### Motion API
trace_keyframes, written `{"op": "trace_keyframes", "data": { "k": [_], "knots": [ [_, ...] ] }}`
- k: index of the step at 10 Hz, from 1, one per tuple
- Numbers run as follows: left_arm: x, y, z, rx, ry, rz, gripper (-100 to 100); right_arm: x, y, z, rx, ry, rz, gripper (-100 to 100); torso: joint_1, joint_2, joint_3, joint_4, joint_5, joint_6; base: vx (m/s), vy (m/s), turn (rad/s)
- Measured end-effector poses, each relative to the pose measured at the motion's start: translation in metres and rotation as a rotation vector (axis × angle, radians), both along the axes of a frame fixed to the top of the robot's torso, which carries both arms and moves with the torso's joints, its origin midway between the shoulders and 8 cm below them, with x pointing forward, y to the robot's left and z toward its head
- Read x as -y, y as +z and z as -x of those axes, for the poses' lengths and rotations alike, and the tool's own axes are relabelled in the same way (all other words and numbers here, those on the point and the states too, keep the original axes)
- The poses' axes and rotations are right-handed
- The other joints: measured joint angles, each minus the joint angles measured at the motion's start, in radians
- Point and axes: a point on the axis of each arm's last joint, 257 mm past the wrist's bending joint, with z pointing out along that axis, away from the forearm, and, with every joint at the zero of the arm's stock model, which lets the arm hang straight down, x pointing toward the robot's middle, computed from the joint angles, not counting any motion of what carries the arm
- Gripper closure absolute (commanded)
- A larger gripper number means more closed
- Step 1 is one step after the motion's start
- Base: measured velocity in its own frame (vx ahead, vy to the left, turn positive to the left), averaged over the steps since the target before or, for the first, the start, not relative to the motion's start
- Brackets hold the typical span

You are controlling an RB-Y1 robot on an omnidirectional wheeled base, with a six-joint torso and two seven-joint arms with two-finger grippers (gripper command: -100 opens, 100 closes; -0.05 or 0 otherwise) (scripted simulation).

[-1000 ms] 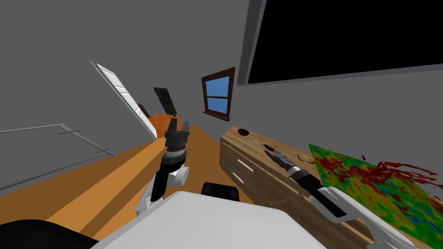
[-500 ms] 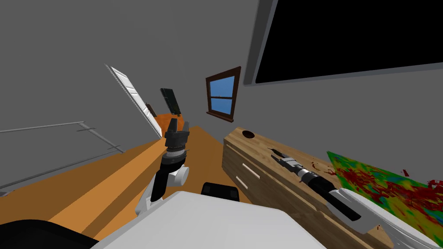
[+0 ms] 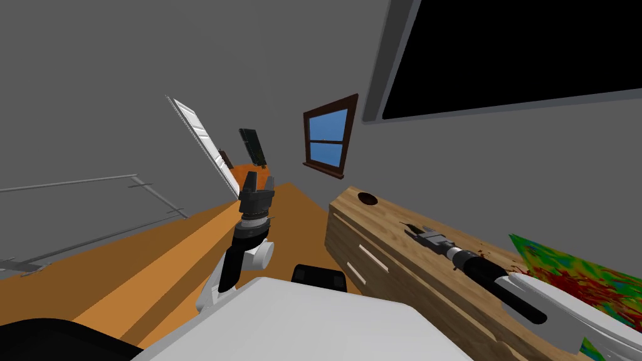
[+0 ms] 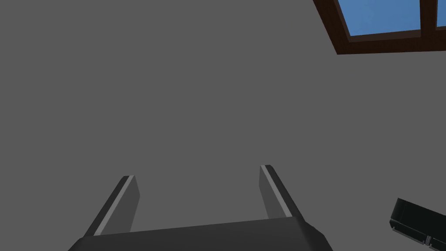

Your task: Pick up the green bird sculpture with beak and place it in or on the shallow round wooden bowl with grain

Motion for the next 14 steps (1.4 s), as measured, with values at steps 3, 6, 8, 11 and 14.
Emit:
{"op": "trace_keyframes", "data": {
  "k": [3,6,8,11,14],
  "knots": [
    [0.000,0.000,0.000,0.000,0.000,0.000,0,0.047,-0.010,0.025,-0.088,-0.032,0.144,-100,0.001,0.000,0.000,0.000,0.000,0.000,0.069,0.056,0.073],
    [0.000,0.000,0.000,0.000,0.000,0.000,0,0.070,-0.014,0.035,-0.124,-0.053,0.204,-100,-0.002,0.003,0.002,0.001,-0.001,0.000,0.033,0.019,0.043],
    [0.000,0.000,0.000,0.000,0.000,0.000,0,0.106,-0.019,0.056,-0.195,-0.075,0.296,-100,-0.001,0.000,0.000,0.000,0.000,0.000,0.098,0.053,0.098],
    [0.000,0.000,0.000,0.000,0.000,0.000,0,0.134,-0.035,0.087,-0.281,-0.094,0.380,-100,-0.001,0.001,0.000,0.000,0.000,0.000,0.059,0.027,0.019],
    [0.000,0.000,0.000,0.000,0.000,0.000,0,0.132,-0.042,0.091,-0.286,-0.102,0.379,-100,-0.005,0.003,0.002,0.001,-0.001,0.000,0.028,-0.022,0.046]
  ]
}}
